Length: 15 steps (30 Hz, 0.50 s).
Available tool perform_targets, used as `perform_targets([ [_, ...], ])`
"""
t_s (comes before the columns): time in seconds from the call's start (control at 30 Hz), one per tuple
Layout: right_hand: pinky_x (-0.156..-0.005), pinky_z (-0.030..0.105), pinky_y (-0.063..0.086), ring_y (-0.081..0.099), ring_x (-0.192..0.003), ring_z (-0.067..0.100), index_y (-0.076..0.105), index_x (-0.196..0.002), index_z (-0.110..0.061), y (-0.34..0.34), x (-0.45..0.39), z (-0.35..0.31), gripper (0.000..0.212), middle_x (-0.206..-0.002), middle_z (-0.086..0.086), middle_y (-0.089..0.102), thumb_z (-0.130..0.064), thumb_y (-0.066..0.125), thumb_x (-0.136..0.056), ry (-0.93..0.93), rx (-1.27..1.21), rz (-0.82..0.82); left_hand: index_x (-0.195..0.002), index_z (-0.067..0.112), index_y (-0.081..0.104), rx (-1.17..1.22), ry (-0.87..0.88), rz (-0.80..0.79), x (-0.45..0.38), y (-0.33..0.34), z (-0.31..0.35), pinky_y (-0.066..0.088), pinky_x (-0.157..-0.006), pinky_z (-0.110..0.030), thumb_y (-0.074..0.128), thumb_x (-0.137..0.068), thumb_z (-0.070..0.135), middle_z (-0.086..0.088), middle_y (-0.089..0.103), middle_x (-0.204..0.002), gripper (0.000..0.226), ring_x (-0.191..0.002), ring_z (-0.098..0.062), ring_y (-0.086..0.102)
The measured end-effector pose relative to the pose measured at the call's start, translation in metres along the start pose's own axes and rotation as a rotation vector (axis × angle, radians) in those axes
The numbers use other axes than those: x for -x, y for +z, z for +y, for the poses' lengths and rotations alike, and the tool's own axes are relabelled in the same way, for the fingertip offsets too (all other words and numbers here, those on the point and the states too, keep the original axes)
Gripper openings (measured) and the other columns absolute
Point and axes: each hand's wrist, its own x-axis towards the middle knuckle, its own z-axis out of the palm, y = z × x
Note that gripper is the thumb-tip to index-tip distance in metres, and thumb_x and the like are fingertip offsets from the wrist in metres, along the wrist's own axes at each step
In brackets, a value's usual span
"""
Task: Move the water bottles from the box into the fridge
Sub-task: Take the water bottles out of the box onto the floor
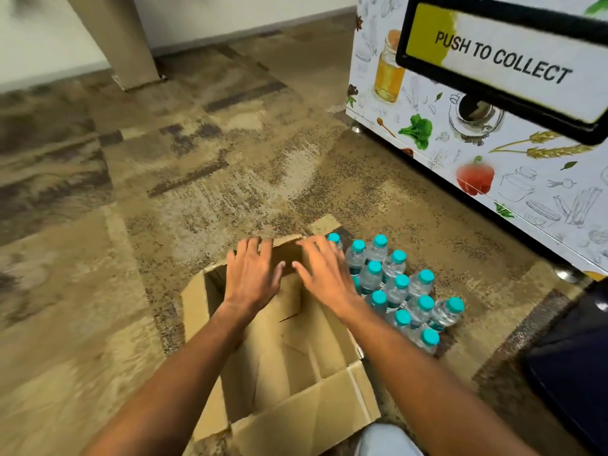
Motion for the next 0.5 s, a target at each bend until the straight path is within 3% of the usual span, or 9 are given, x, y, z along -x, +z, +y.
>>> perform_targets([
  [0.13, -0.101, 0.044, 0.044, 0.051, -0.115, 0.026, 0.051, -0.135, -0.022, 0.027, 0.001, -0.038, 0.048, -0.127, 0.003, 0.052, -0.034, 0.064, -0.090, -0.055, 0.010, -0.103, -0.134, 0.012, 0.048, -0.005, -0.030, -0.014, 0.025, 0.002, -0.031, 0.045, -0.092, -0.045, 0.053, -0.090, 0.049, -0.015, 0.055, -0.128, 0.058, -0.117, -0.031, 0.050],
  [0.27, -0.097, 0.042, 0.047, 0.050, -0.116, 0.024, 0.043, -0.143, -0.022, 0.049, -0.003, -0.058, 0.053, -0.136, 0.001, 0.046, -0.025, 0.062, -0.094, -0.068, 0.034, -0.201, -0.138, 0.013, 0.041, -0.014, -0.073, -0.030, 0.042, 0.012, -0.058, 0.039, -0.102, -0.044, 0.048, -0.092, 0.051, -0.015, 0.049, -0.138, 0.060, -0.126, -0.030, 0.044],
  [0.4, -0.104, 0.042, 0.042, 0.047, -0.124, 0.029, 0.035, -0.149, -0.023, 0.070, -0.009, -0.060, 0.067, -0.151, -0.001, 0.037, -0.010, 0.064, -0.090, -0.103, -0.003, -0.300, -0.151, 0.013, 0.026, -0.002, -0.109, -0.091, 0.049, 0.030, -0.083, 0.020, -0.117, -0.050, 0.042, -0.095, 0.054, -0.016, 0.023, -0.159, 0.071, -0.147, -0.032, 0.020],
  [0.5, -0.108, 0.043, 0.039, 0.044, -0.128, 0.030, 0.028, -0.153, -0.028, 0.089, -0.012, -0.059, 0.083, -0.160, -0.003, 0.025, -0.001, 0.066, -0.084, -0.121, 0.010, -0.368, -0.152, 0.013, 0.025, 0.022, -0.114, -0.092, 0.052, 0.042, -0.098, 0.018, -0.118, -0.054, 0.042, -0.095, 0.054, -0.016, 0.017, -0.161, 0.073, -0.149, -0.032, 0.015],
])
